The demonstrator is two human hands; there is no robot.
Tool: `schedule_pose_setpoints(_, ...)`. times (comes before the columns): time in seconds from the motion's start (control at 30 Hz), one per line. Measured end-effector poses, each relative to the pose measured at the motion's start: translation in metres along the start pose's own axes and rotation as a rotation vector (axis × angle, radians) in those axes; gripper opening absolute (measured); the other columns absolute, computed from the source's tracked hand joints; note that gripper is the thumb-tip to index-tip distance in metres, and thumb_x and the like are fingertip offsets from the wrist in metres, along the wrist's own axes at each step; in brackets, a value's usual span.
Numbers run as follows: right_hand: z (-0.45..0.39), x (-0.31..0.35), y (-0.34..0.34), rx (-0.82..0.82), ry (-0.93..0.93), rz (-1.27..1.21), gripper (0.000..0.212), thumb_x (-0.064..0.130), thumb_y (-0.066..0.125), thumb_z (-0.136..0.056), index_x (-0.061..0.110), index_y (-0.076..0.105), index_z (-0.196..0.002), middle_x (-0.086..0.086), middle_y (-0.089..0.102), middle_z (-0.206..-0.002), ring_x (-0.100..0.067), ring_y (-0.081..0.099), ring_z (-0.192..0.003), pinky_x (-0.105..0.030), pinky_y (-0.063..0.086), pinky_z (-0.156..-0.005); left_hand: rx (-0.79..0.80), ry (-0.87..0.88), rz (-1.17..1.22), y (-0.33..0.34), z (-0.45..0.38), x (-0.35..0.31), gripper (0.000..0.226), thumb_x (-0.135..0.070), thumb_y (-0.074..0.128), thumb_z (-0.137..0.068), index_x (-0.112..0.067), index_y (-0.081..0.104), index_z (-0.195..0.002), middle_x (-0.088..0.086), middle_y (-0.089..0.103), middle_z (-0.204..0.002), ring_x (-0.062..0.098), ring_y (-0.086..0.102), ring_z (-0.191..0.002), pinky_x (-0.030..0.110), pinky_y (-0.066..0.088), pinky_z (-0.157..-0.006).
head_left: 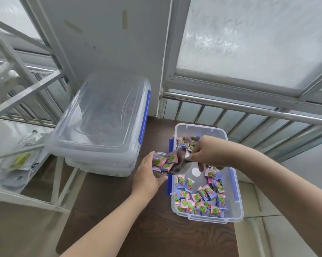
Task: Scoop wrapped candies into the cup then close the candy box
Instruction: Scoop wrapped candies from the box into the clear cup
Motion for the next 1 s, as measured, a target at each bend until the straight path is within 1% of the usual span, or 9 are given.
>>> schedule_pose_setpoints(0.1, 0.006, 0.007, -0.012, -0.046, -0.027, 0.101, 0.044, 0.033, 0.056, -0.095, 0.006, 0.071, -0.063, 0.003, 0.059, -0.039, -0.013, 0.041, -0.032, -0.016, 0.036, -0.035, 0.003, -0.009, 0.011, -0.001, -0.001, 0.002, 0.097, -0.023, 0.089, -0.070, -0.029, 0.034, -0.150, -0.009, 0.046, -0.143, 0.010, 0.051, -0.125, 0.031, 0.050, -0.101)
schedule_pose_setpoints(0.23, 0.017, 0.008, -0.025, -0.082, -0.069, 0.155, 0.044, 0.033, 0.055, -0.093, 0.014, 0.067, -0.056, -0.004, 0.070, -0.058, -0.019, 0.046, -0.043, -0.021, 0.041, -0.044, 0.005, 0.002, 0.013, -0.004, -0.004, 0.004, 0.097, -0.024, 0.090, -0.070, -0.028, 0.034, -0.150, -0.009, 0.045, -0.142, 0.010, 0.050, -0.126, 0.027, 0.047, -0.101)
schedule_pose_setpoints(0.33, 0.026, 0.007, -0.030, -0.117, -0.082, 0.179, 0.048, 0.030, 0.054, -0.094, 0.018, 0.061, -0.048, 0.003, 0.057, -0.043, -0.015, 0.043, -0.041, -0.022, 0.039, -0.046, 0.002, 0.002, 0.015, -0.003, -0.006, 0.006, 0.097, -0.026, 0.090, -0.068, -0.028, 0.035, -0.148, -0.008, 0.047, -0.141, 0.013, 0.051, -0.127, 0.035, 0.048, -0.103)
schedule_pose_setpoints(0.53, 0.032, -0.003, -0.027, -0.113, -0.102, 0.114, 0.048, 0.034, 0.053, -0.096, 0.008, 0.071, -0.059, 0.005, 0.049, -0.037, -0.008, 0.035, -0.030, -0.013, 0.031, -0.033, -0.001, -0.001, 0.025, -0.005, -0.006, 0.005, 0.097, -0.027, 0.090, -0.069, -0.028, 0.035, -0.148, -0.010, 0.047, -0.140, 0.011, 0.051, -0.125, 0.033, 0.048, -0.102)
schedule_pose_setpoints(0.63, 0.021, -0.004, -0.005, -0.098, -0.112, 0.062, 0.049, 0.035, 0.052, -0.097, 0.012, 0.068, -0.058, 0.007, 0.051, -0.036, -0.008, 0.034, -0.033, -0.016, 0.033, -0.038, 0.003, 0.011, 0.043, -0.007, -0.005, 0.003, 0.090, -0.024, 0.089, -0.068, -0.030, 0.040, -0.143, -0.015, 0.050, -0.130, 0.009, 0.054, -0.119, 0.029, 0.048, -0.098)
schedule_pose_setpoints(0.77, 0.005, -0.005, 0.027, -0.095, -0.078, -0.042, 0.048, 0.034, 0.049, -0.100, 0.002, 0.071, -0.071, 0.002, 0.062, -0.052, -0.011, 0.038, -0.039, -0.024, 0.039, -0.048, 0.017, 0.019, 0.050, -0.010, -0.005, 0.002, 0.076, -0.018, 0.088, -0.069, -0.034, 0.046, -0.130, -0.024, 0.047, -0.114, 0.008, 0.055, -0.112, 0.031, 0.050, -0.095)
schedule_pose_setpoints(0.87, 0.004, -0.012, 0.033, -0.113, -0.065, -0.113, 0.045, 0.034, 0.051, -0.099, 0.000, 0.074, -0.080, -0.007, 0.068, -0.058, -0.015, 0.040, -0.043, -0.026, 0.039, -0.049, 0.029, 0.026, 0.048, -0.010, -0.005, 0.004, 0.081, -0.019, 0.088, -0.069, -0.036, 0.044, -0.135, -0.020, 0.049, -0.120, 0.010, 0.055, -0.116, 0.039, 0.051, -0.098)
schedule_pose_setpoints(0.93, 0.013, -0.017, 0.028, -0.120, -0.067, -0.141, 0.040, 0.037, 0.052, -0.098, 0.008, 0.078, -0.084, -0.015, 0.073, -0.070, -0.017, 0.043, -0.047, -0.025, 0.038, -0.048, 0.036, 0.012, 0.056, -0.010, -0.006, 0.004, 0.087, -0.020, 0.088, -0.070, -0.032, 0.040, -0.142, -0.016, 0.050, -0.128, 0.011, 0.054, -0.120, 0.039, 0.050, -0.101)
schedule_pose_setpoints(1.0, 0.024, -0.021, 0.018, -0.131, -0.074, -0.151, 0.034, 0.037, 0.054, -0.097, 0.018, 0.079, -0.084, -0.011, 0.074, -0.068, -0.012, 0.041, -0.043, -0.019, 0.035, -0.043, 0.035, 0.008, 0.051, -0.009, -0.005, 0.004, 0.092, -0.022, 0.088, -0.072, -0.029, 0.036, -0.148, -0.011, 0.048, -0.138, 0.012, 0.052, -0.124, 0.033, 0.049, -0.101)
Point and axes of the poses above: each hand's wrist, its own z-axis away from the middle knuckle, its own y-axis out of the palm, x = y × z, the point moved 1 cm from there along -z, towards the middle knuckle
